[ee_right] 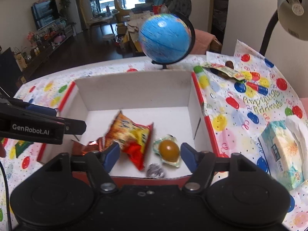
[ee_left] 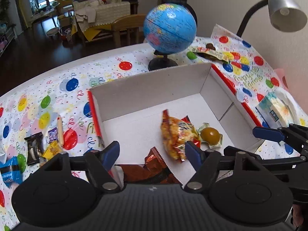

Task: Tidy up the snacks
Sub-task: 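Withdraw both open tools from the box back over the remaining snacks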

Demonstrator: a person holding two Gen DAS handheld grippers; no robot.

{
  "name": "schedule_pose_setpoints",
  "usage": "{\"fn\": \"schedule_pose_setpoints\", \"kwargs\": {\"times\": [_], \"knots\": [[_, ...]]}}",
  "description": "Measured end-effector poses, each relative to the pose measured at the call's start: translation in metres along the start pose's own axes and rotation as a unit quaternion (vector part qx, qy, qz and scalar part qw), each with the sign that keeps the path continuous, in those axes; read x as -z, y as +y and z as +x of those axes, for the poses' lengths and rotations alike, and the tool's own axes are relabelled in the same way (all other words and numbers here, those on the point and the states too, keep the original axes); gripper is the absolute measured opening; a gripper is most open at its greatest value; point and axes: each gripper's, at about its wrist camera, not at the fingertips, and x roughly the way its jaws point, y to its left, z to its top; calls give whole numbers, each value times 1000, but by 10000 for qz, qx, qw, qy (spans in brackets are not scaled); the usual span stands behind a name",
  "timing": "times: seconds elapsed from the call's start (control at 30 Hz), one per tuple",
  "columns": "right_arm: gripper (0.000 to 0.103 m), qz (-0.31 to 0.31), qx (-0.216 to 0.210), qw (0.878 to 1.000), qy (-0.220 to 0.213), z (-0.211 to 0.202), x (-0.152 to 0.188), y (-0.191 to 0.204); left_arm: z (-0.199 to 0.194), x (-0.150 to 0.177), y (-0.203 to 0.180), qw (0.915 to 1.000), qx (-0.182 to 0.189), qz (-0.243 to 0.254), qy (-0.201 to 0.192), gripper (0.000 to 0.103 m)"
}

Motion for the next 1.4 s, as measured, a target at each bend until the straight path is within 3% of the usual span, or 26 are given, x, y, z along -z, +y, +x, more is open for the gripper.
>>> {"fn": "schedule_pose_setpoints", "kwargs": {"times": [0.23,0.4,0.73,1.4], "knots": [[93,-57,-163,9995,-254,-23,-5,17,-31,9,12,9996,-4,-122,-257,76],[100,-100,-197,9990,-396,-36,-9,33,-55,16,27,9986,-8,-237,-471,78],[101,-210,-368,9974,-585,-56,-14,80,-100,35,70,9955,-67,-474,-823,82],[102,-397,-544,9965,-501,-56,-4,219,-156,92,209,9921,-326,-839,-877,83]]}}
